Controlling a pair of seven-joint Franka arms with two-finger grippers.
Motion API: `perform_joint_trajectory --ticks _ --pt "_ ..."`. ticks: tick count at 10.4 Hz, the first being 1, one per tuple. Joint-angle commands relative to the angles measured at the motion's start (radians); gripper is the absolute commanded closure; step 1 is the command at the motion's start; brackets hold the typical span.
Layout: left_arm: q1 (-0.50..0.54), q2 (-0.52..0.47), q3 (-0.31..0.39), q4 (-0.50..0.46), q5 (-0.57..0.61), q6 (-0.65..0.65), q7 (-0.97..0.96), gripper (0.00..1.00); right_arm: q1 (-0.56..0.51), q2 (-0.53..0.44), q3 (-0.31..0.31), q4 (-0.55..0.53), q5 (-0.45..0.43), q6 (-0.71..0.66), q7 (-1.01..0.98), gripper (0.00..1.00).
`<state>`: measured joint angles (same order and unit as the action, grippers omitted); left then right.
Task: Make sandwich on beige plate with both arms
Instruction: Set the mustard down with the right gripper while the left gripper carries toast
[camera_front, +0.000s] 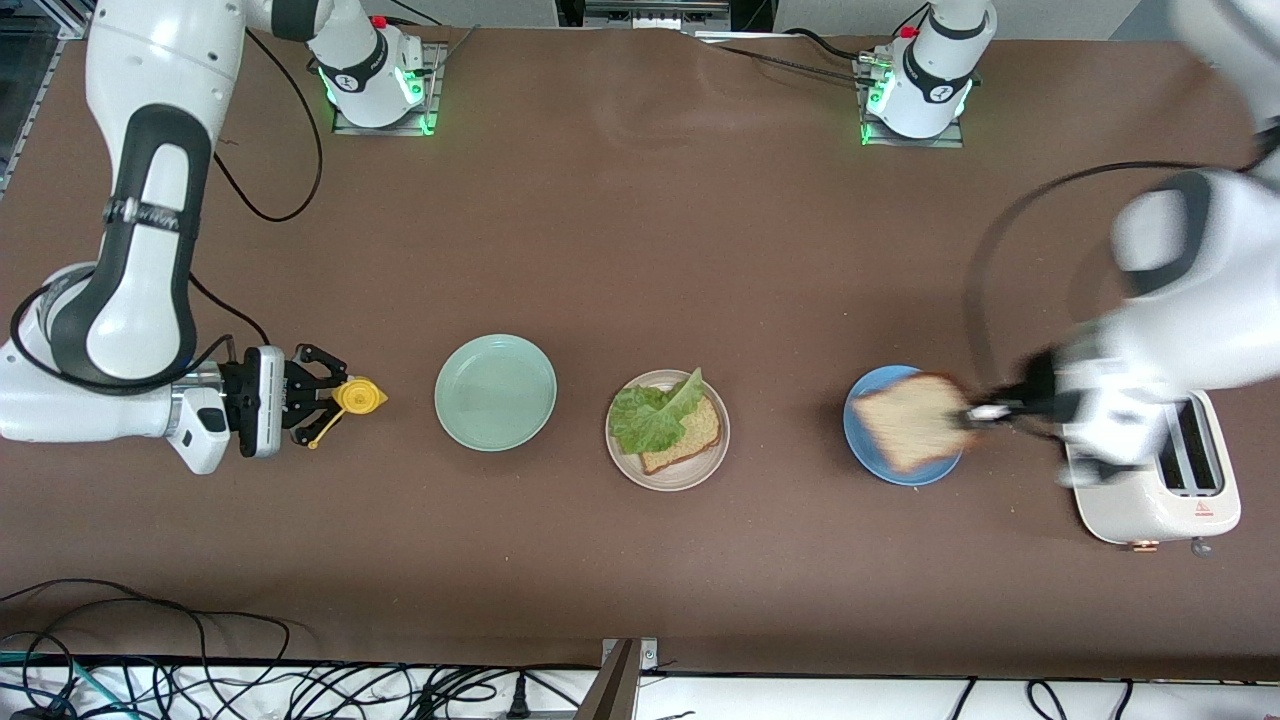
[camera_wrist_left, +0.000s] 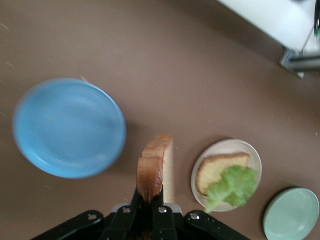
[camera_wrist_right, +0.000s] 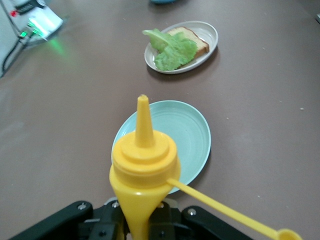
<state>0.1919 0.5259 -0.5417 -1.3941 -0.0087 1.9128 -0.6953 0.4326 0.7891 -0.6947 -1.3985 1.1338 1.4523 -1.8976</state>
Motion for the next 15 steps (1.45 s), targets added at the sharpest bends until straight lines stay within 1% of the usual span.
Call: perform_joint_trajectory --ticks 1,2,3,4,9,10,11,12,14,15 --pt "0.026 -0.001 0.031 0.033 -0.010 -0.028 0.005 1.00 -0.223 0.042 0.221 0.018 0.040 -0.036 -0.165 1.00" --pt "0.011 0.006 0.029 0.036 -0.011 -0.024 0.000 1.00 -0.276 0.065 0.274 0.018 0.037 -0.036 -0.213 1.00" --pt "-0.005 0.016 0.029 0.038 -0.013 -0.012 -0.016 1.00 -0.294 0.083 0.283 0.018 0.038 -0.036 -0.263 1.00" --pt "-0.029 0.026 0.029 0.040 -0.014 0.020 -0.051 1.00 -0.298 0.091 0.284 0.018 0.041 -0.039 -0.297 1.00" --pt "-0.173 0.098 0.029 0.040 -0.016 0.219 -0.229 1.00 -0.336 0.150 0.285 0.016 0.075 -0.145 -0.390 1.00" --pt "-0.202 0.115 0.029 0.040 -0.016 0.265 -0.263 1.00 -0.337 0.151 0.285 0.016 0.075 -0.147 -0.383 0.74" --pt "-0.230 0.137 0.029 0.040 -0.016 0.323 -0.298 1.00 -0.341 0.153 0.285 0.015 0.080 -0.148 -0.376 0.01" --pt "-0.253 0.157 0.029 0.040 -0.016 0.377 -0.322 1.00 -0.347 0.153 0.285 0.013 0.099 -0.148 -0.371 0.00" --pt "-0.296 0.187 0.029 0.040 -0.017 0.428 -0.336 1.00 -0.350 0.144 0.273 0.026 0.093 -0.148 -0.362 0.00" --pt "-0.313 0.204 0.029 0.038 -0.019 0.458 -0.337 1.00 -0.360 0.144 0.255 0.030 0.086 -0.147 -0.363 0.00"
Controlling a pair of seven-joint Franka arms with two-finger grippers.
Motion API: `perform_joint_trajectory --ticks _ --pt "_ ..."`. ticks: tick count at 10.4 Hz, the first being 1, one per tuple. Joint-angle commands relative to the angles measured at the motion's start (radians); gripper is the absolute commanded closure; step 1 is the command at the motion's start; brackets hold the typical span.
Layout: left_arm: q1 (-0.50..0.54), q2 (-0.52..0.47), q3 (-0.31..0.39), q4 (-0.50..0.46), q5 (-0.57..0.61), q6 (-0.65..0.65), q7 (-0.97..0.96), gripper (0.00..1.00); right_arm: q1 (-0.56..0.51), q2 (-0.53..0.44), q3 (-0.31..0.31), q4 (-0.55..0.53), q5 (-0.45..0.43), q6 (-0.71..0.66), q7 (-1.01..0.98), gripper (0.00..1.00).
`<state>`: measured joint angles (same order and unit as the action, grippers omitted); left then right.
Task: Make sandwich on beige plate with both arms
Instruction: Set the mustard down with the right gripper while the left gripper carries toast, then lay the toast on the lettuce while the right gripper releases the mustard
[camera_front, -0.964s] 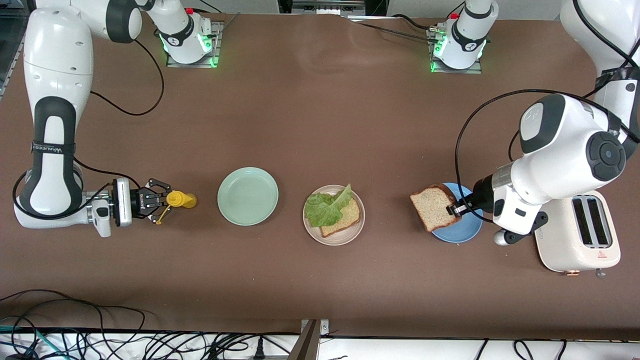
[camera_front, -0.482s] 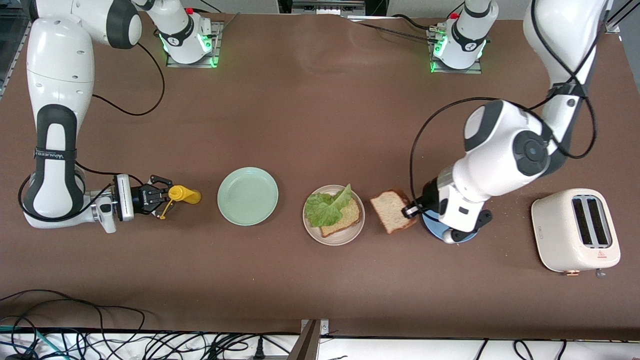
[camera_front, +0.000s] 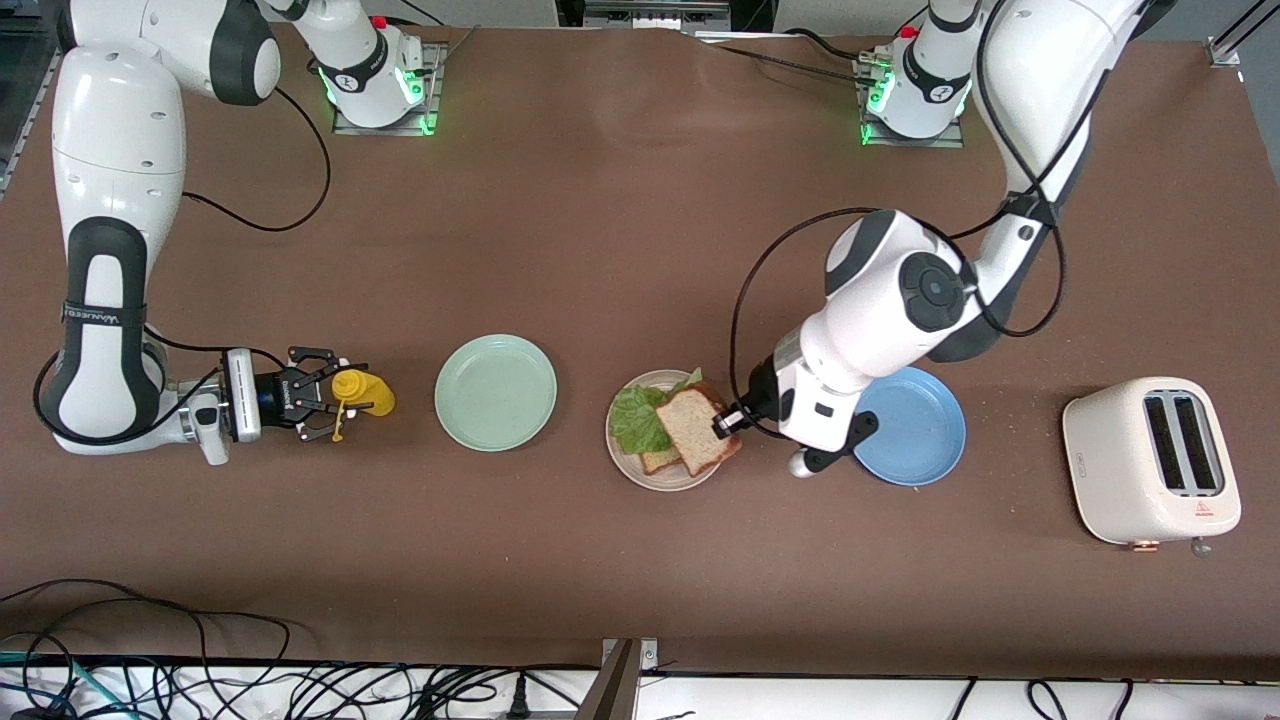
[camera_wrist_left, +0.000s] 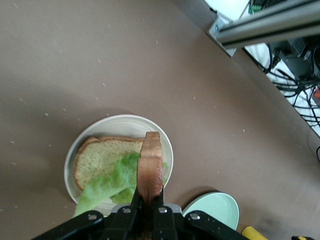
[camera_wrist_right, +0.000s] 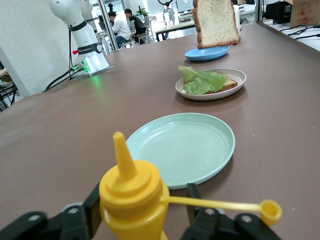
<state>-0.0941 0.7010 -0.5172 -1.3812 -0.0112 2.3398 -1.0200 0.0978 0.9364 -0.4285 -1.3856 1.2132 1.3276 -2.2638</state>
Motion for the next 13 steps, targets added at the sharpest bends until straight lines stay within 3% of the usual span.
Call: perform_joint_trajectory --ticks 1,5,9,13 --pt "-0.041 0.040 0.005 0.024 -0.018 0.059 -0.014 1.00 -0.029 -0.004 -0.038 0.017 -0.013 -0.022 0.003 0.00" --pt "-0.085 0.061 0.005 0.010 -0.013 0.078 -0.032 1.00 -0.021 -0.025 -0.191 0.034 -0.089 -0.025 0.080 0.00" --pt "-0.098 0.086 0.006 0.011 -0.004 0.078 -0.031 1.00 0.016 -0.138 -0.210 0.124 -0.196 -0.042 0.598 0.00" --pt "-0.087 0.089 0.013 0.008 -0.003 0.076 -0.012 1.00 0.130 -0.217 -0.210 0.181 -0.227 -0.030 1.236 0.00"
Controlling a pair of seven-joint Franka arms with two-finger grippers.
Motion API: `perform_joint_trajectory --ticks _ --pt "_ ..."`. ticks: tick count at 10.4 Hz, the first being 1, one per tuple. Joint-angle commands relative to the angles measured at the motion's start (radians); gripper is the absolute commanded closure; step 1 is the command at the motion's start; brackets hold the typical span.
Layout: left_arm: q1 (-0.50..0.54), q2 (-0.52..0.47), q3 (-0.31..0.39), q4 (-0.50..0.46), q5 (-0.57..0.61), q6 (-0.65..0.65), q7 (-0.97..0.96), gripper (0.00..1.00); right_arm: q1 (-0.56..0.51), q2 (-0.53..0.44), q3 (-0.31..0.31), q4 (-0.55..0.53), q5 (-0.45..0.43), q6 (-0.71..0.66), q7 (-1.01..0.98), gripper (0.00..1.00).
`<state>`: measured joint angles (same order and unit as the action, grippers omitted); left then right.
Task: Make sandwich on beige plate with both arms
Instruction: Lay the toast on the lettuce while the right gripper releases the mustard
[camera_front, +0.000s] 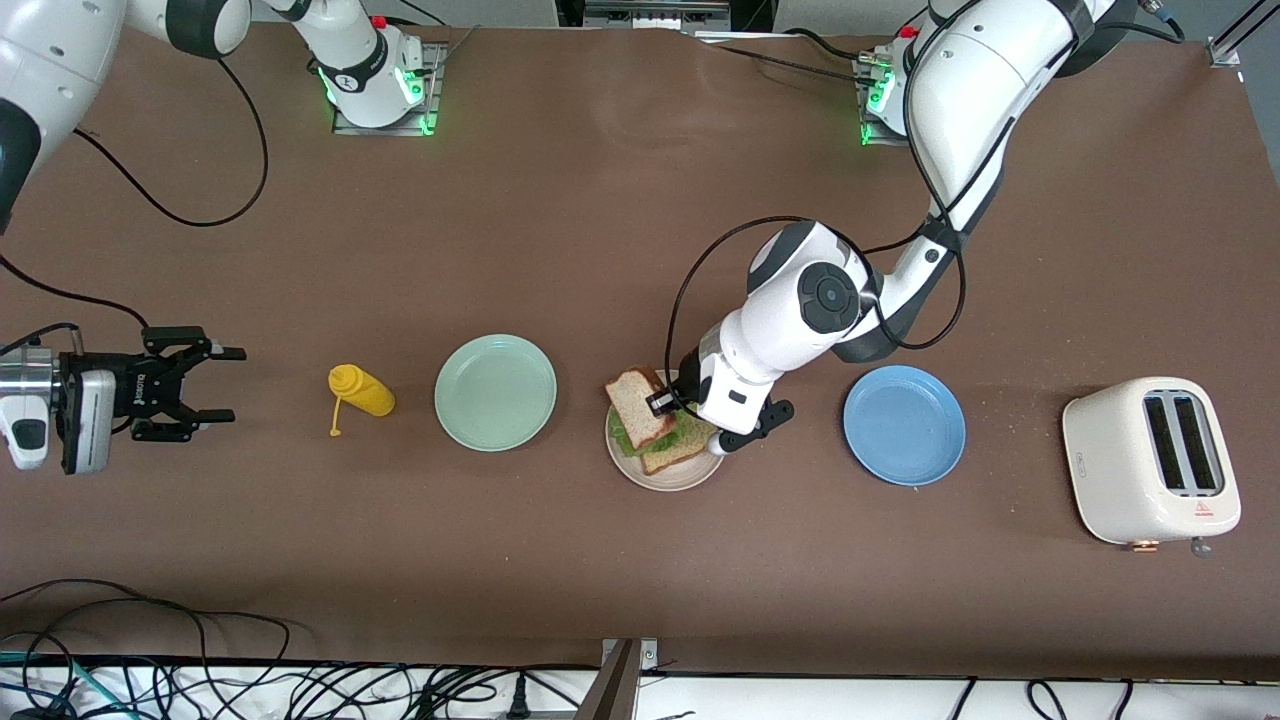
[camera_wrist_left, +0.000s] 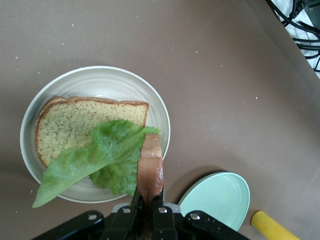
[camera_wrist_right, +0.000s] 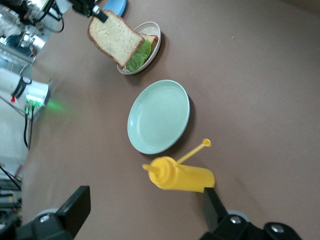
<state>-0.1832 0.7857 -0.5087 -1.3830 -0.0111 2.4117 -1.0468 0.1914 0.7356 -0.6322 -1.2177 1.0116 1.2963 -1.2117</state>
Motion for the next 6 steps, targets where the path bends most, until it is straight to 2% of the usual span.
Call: perform_joint_trajectory --ticks 1,4,6 --pt "0.002 0.006 0.016 0.009 -0.003 0.004 0.016 1.00 0.060 -0.016 -0.006 0.044 -0.025 0.020 0.337 0.00" --pt "-0.001 -0.002 0.019 0.016 -0.003 0.004 0.007 1.00 0.127 -0.027 -0.008 0.101 -0.019 0.055 0.707 0.00" --pt "-0.007 0.004 0.021 0.010 -0.003 0.006 0.016 1.00 0.143 -0.077 -0.006 0.101 -0.025 0.044 0.762 0.00"
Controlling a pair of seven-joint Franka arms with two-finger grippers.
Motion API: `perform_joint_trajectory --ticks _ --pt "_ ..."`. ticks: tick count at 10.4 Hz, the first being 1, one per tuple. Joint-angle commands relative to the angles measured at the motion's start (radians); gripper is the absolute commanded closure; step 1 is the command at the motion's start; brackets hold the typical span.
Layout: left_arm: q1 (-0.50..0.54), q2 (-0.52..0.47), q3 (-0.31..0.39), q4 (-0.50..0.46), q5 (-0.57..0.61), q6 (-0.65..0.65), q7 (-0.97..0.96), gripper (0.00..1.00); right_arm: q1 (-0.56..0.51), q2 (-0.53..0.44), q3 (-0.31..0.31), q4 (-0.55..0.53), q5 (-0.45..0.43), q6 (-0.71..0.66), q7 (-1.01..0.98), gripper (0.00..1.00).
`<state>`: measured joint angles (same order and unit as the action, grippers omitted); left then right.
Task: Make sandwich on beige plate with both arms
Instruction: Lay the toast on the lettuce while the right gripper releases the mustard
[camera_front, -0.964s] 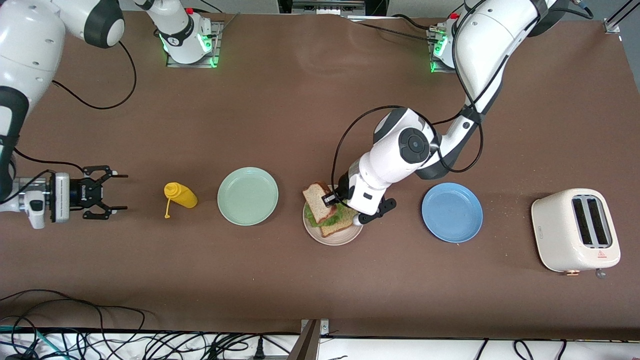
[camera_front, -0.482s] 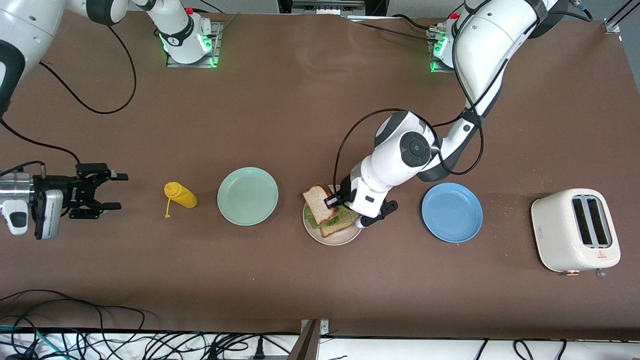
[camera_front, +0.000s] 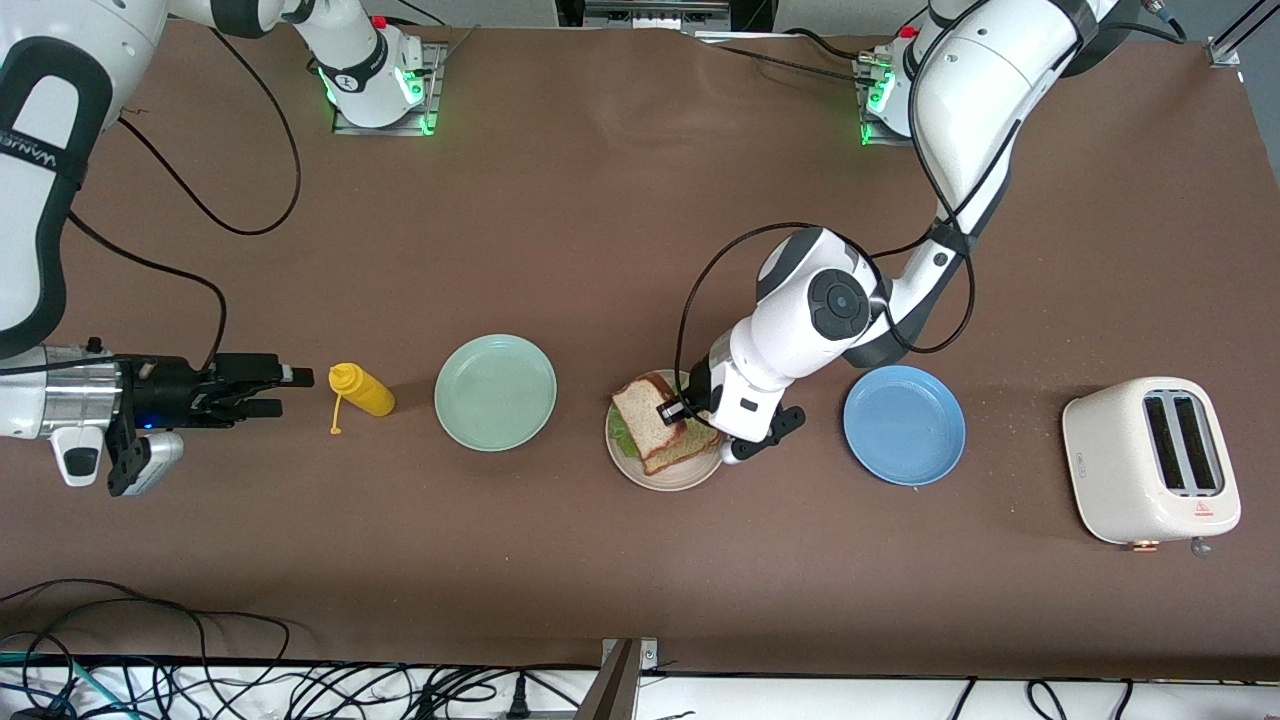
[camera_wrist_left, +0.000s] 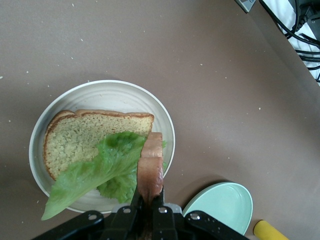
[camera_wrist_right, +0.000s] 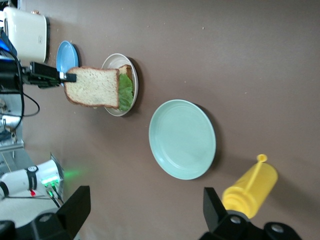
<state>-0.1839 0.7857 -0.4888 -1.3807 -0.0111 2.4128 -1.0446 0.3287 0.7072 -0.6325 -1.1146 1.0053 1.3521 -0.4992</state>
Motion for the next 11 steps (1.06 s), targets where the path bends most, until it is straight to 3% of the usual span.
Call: perform_joint_trajectory --ticks 1,3,4,6,7,8,10,11 --pt "-0.006 0.007 0.001 0.005 -0.003 0.003 0.017 1.00 0.004 -0.061 -0.004 -0.002 -0.020 -0.020 0.050 0.00" --pt "-0.006 0.009 0.004 -0.003 -0.001 0.003 0.017 0.96 0.016 -0.072 -0.007 -0.002 -0.034 -0.036 0.066 0.00" --pt "-0.005 0.010 0.006 -0.004 -0.001 0.003 0.017 0.84 0.024 -0.098 -0.004 -0.002 -0.066 -0.039 0.109 0.00" --pt "-0.003 0.012 0.027 -0.026 -0.001 -0.001 0.017 0.67 0.061 -0.141 -0.007 -0.002 -0.182 -0.106 0.187 0.00" --pt "-0.002 0.012 0.036 -0.037 -0.001 -0.007 0.018 0.63 0.099 -0.187 0.002 -0.004 -0.306 -0.105 0.252 0.00" --pt "-0.003 0.012 0.050 -0.053 -0.001 -0.009 0.017 0.58 0.102 -0.245 0.058 -0.037 -0.438 -0.099 0.319 0.00" --pt "-0.006 0.012 0.068 -0.067 -0.001 -0.012 0.014 0.54 0.069 -0.403 0.260 -0.169 -0.726 -0.067 0.500 0.00" --pt "-0.006 0.014 0.072 -0.069 -0.001 -0.012 0.014 0.52 -0.030 -0.472 0.381 -0.256 -0.790 -0.041 0.545 0.00"
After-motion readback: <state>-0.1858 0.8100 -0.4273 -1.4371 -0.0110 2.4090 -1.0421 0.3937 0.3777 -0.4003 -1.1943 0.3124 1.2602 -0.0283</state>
